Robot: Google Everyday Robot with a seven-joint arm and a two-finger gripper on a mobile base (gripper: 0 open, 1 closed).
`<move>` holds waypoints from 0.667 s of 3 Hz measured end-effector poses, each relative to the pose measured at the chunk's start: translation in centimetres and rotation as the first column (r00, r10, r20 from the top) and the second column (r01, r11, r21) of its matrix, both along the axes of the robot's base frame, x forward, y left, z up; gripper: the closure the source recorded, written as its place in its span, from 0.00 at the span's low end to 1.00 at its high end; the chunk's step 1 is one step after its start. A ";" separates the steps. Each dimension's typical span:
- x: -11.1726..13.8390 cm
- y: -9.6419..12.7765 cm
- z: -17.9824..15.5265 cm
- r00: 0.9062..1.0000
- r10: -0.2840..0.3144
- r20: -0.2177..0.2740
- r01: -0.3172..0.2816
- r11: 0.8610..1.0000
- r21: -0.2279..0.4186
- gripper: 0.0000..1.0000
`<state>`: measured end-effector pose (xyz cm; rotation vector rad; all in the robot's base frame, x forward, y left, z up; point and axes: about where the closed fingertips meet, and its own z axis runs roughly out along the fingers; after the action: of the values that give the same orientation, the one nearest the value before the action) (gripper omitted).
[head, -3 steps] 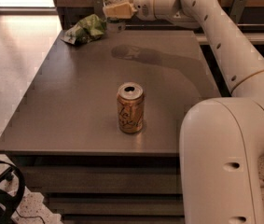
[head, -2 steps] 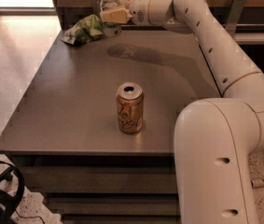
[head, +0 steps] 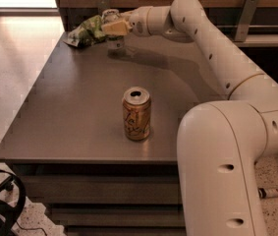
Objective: Move 7up can near green jalapeno chip bag
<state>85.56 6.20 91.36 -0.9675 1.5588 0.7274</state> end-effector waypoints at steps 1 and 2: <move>0.2 0.6 -1.5 1.000 -0.017 -0.025 0.016 1.000 -0.008 1.00; 0.4 1.5 -2.7 0.999 -0.014 -0.039 0.014 1.000 0.010 1.00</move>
Offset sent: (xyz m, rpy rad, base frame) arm 0.0053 0.0188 -0.0379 0.0340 0.0499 -0.0194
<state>85.96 7.73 88.69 -0.9393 1.5926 0.7476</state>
